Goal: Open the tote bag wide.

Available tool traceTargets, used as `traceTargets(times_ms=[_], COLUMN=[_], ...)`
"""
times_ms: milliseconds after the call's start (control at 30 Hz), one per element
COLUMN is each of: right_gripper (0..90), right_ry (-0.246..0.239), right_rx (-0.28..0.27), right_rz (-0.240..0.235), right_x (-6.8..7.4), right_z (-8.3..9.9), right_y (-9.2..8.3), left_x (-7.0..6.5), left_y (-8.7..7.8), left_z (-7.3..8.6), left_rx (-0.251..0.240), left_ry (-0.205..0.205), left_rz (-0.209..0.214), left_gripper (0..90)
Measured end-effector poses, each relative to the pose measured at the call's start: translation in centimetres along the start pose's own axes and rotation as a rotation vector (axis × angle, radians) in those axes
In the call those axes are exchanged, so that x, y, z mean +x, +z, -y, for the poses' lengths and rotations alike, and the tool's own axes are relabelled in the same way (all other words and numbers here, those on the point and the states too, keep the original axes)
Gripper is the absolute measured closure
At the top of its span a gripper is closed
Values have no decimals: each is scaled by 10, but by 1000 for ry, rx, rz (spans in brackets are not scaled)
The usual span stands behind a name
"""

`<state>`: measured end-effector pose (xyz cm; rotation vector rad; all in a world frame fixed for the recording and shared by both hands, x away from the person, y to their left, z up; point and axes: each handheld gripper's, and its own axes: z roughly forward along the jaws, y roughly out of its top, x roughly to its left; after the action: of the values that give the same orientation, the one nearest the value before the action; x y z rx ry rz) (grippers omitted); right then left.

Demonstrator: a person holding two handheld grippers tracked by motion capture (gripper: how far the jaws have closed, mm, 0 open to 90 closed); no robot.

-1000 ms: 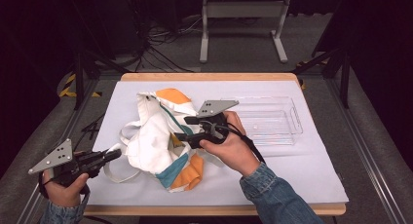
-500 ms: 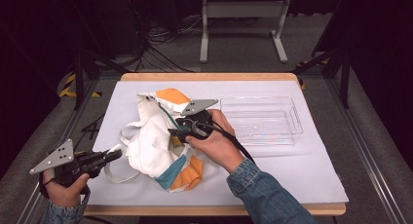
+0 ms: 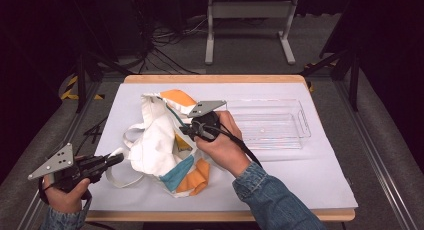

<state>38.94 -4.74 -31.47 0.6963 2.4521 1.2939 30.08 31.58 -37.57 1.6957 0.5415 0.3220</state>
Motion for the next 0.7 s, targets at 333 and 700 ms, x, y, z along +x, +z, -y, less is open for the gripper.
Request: traceTargets(times_ms=[333, 700], right_gripper=[871, 872], right_ry=[-11, 50], right_rx=[-65, -142], right_rz=[44, 143], right_x=[-3, -14], right_z=[-2, 14], right_y=[-24, -56], left_x=[-2, -5], left_y=[-9, -16], left_z=[-2, -6], left_rx=[-44, -60], left_ry=[4, 27], left_rz=[-27, -37], left_gripper=[868, 868])
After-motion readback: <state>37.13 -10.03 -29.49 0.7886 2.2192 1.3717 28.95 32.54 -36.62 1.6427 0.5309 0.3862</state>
